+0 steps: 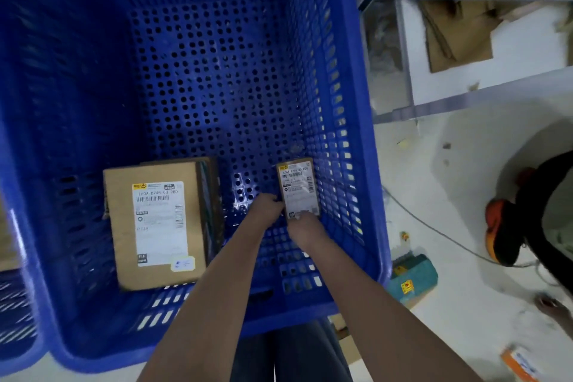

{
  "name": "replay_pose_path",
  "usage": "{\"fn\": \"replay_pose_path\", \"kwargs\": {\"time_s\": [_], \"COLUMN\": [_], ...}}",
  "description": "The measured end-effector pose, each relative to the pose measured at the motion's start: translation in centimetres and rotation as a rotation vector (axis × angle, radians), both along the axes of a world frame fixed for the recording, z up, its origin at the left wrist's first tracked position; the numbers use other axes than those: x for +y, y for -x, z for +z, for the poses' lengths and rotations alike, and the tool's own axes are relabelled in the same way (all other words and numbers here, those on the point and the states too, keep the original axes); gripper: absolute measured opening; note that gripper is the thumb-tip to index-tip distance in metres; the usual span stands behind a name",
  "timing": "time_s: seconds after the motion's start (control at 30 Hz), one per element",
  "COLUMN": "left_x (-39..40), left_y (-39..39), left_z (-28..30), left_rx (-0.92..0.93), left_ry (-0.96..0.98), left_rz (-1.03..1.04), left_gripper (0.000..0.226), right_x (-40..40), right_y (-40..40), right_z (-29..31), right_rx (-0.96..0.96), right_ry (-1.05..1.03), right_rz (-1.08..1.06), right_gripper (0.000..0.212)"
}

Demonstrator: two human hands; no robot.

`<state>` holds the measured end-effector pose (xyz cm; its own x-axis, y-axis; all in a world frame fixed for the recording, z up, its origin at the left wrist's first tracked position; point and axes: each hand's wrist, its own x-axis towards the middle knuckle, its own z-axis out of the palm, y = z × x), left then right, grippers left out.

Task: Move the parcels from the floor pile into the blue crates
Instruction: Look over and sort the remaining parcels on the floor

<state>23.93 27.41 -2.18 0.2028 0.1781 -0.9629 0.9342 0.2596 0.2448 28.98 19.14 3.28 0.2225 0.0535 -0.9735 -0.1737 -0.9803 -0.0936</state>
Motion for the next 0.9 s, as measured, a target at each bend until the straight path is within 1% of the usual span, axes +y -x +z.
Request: {"fn": "replay_pose_path", "kwargs": {"time_s": [0.03,0.07,0.13,0.17,0.2,0.27,0.3,0.4,0.5,0.57,0.63,0.77,0.83,0.9], "left_x": [0.0,0.1,0.1,0.2,0.4,0.6,0.7,0.6,0.5,0.5,0.5,1.2,1.6,1.7], "left_y": [0.0,0.0,-0.1,-0.1,-0.3,-0.5,-0.4,0.3,1.5,2.0,2.6,3.5,3.5,3.4], "left_z": [1.1,2.3,5.0,6.5,7.9,10.6,11.8,14.9,17.3,18.4,19.2,20.3,20.9,21.9], "left_rx": [0.011,0.025,0.041,0.044,0.045,0.048,0.056,0.01,-0.074,-0.123,-0.148,-0.177,-0.198,-0.258], "left_ry": [-0.007,-0.014,-0.004,0.006,0.011,0.022,0.022,0.016,0.008,-0.005,-0.004,0.011,-0.001,-0.053], "left_rz": [0.019,0.028,0.059,0.079,0.107,0.186,0.23,0.339,0.419,0.444,0.442,0.364,0.312,0.233], "left_gripper": [0.037,0.038,0.036,0.034,0.03,0.012,0.01,0.025,0.025,0.02,0.02,0.026,0.027,0.025], "right_x": [0.0,0.0,-0.1,-0.1,-0.1,-0.2,-0.3,-0.8,-1.8,-2.5,-3.2,-6.0,-8.4,-11.3], "right_y": [-0.1,-0.2,-0.2,-0.2,-0.2,0.0,0.2,0.6,1.3,1.8,2.2,3.5,4.3,5.5], "right_z": [1.0,2.2,4.7,6.0,7.3,9.9,11.1,14.5,16.7,17.5,18.6,20.9,21.6,21.8], "right_rx": [-0.017,-0.035,-0.063,-0.065,-0.063,-0.058,-0.058,-0.084,-0.166,-0.229,-0.315,-0.542,-0.615,-0.632], "right_ry": [-0.016,-0.042,-0.07,-0.088,-0.107,-0.159,-0.195,-0.302,-0.379,-0.442,-0.523,-0.642,-0.604,-0.508], "right_rz": [-0.019,-0.028,-0.048,-0.062,-0.071,-0.068,-0.07,-0.115,-0.206,-0.346,-0.53,-0.963,-1.167,-1.374], "right_gripper": [0.024,0.022,0.011,0.011,0.014,0.019,0.024,0.029,0.028,0.024,0.021,0.034,0.033,0.03]}}
